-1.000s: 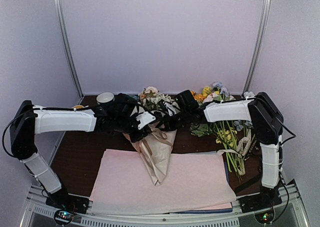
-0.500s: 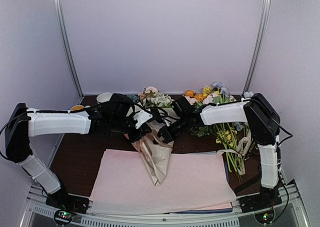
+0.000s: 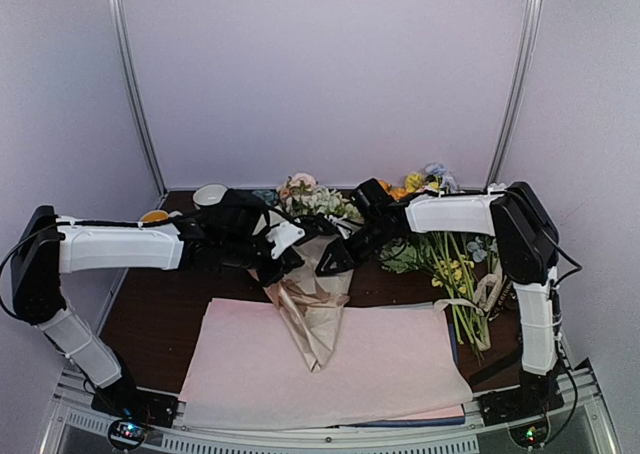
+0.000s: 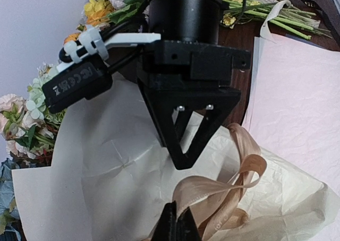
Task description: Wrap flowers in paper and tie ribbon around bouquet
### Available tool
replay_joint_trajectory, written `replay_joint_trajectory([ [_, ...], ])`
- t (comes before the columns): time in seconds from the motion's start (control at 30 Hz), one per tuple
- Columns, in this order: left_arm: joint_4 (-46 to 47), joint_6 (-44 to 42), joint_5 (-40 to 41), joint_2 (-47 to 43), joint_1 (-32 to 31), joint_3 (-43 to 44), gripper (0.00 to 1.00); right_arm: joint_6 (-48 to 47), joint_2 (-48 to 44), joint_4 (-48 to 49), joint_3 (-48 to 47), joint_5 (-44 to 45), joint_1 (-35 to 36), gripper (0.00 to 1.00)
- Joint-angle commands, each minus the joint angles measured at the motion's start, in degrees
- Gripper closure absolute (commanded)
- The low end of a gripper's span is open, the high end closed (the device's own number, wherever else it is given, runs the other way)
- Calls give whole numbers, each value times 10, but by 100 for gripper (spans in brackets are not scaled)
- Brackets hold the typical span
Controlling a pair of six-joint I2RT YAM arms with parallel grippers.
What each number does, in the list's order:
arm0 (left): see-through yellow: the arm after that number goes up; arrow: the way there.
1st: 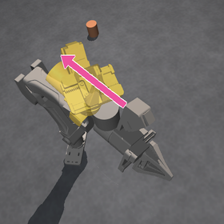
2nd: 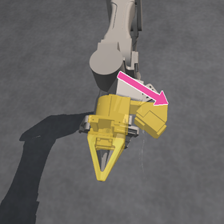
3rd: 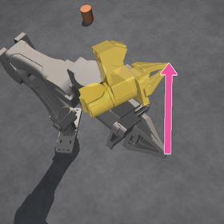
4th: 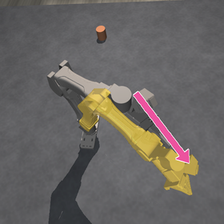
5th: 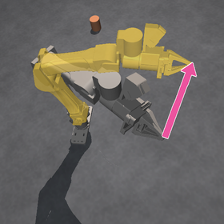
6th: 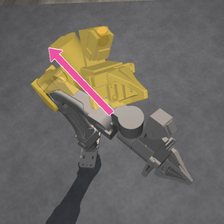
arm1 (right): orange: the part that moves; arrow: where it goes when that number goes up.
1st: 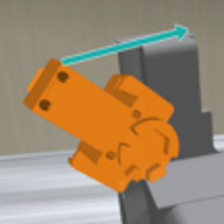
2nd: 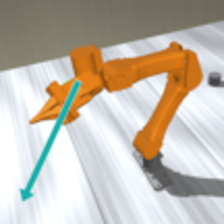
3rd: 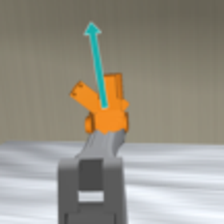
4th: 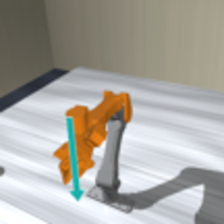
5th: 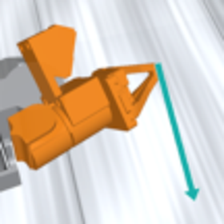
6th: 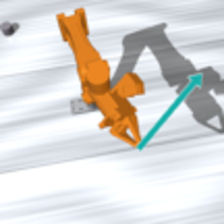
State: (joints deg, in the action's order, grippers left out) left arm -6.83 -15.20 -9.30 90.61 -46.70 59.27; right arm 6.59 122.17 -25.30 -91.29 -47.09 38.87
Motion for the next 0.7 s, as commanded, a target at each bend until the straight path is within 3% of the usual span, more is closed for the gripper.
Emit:
replay_joint_trajectory([
  [0.0, 17, 8, -8, 24, 8, 7, 100, 24, -34, 7, 11, 57, -2, 61],
  [0.37, 3, 39, 6, 39, 24, 4, 100, 74, -149, 135, 200, 89, -2, 62],
  [0.67, 3, 81, -2, 59, 53, 6, 100, 66, -145, 165, 247, 86, 14, 63],
])
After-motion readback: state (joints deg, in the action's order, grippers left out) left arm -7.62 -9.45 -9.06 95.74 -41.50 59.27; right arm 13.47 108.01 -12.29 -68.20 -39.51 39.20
